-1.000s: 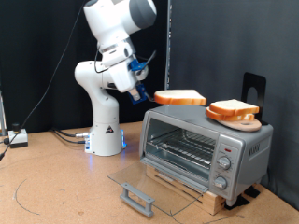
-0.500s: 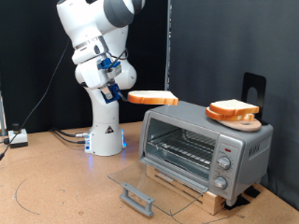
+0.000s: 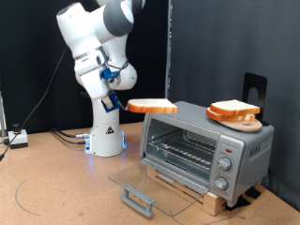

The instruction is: Make a piece of toast with the oven

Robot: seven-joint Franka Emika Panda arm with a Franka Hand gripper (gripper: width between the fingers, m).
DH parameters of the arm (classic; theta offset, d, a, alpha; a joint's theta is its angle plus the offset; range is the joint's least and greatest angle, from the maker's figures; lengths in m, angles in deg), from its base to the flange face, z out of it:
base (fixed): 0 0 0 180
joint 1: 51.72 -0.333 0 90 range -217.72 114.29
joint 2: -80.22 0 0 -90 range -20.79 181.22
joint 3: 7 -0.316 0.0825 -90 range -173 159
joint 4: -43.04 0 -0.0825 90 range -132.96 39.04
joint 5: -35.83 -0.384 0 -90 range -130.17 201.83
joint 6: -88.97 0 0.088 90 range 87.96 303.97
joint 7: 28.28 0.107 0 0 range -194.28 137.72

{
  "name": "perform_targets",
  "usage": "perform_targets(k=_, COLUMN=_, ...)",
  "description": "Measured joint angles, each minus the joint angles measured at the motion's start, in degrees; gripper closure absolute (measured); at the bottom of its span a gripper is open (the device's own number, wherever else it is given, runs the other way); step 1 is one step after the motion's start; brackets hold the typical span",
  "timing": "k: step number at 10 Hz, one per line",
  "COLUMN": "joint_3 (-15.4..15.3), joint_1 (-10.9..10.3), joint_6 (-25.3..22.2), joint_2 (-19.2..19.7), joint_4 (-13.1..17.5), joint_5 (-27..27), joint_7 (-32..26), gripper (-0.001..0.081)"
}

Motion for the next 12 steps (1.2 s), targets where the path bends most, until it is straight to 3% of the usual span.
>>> perform_targets(k=5, joint_3=-0.45, joint_1=0.22, joint_6=8.93, joint_2=7.27, joint_4=-4.21, joint_5=1.95, joint_7=-2.85, gripper=0.0411)
perform_targets(k=8, joint_3=-1.75, joint_1=-0.49, joint_6=12.84, joint_2=10.55, joint_4=-4.75, joint_5=1.65, joint_7=-6.00, gripper=0.0411)
perform_targets(k=12, joint_3=-6.71, joint_1=-3.07, joint_6=15.67, joint_2=11.27, joint_4=-5.05, joint_5=1.34, joint_7=-6.59, gripper=0.0411)
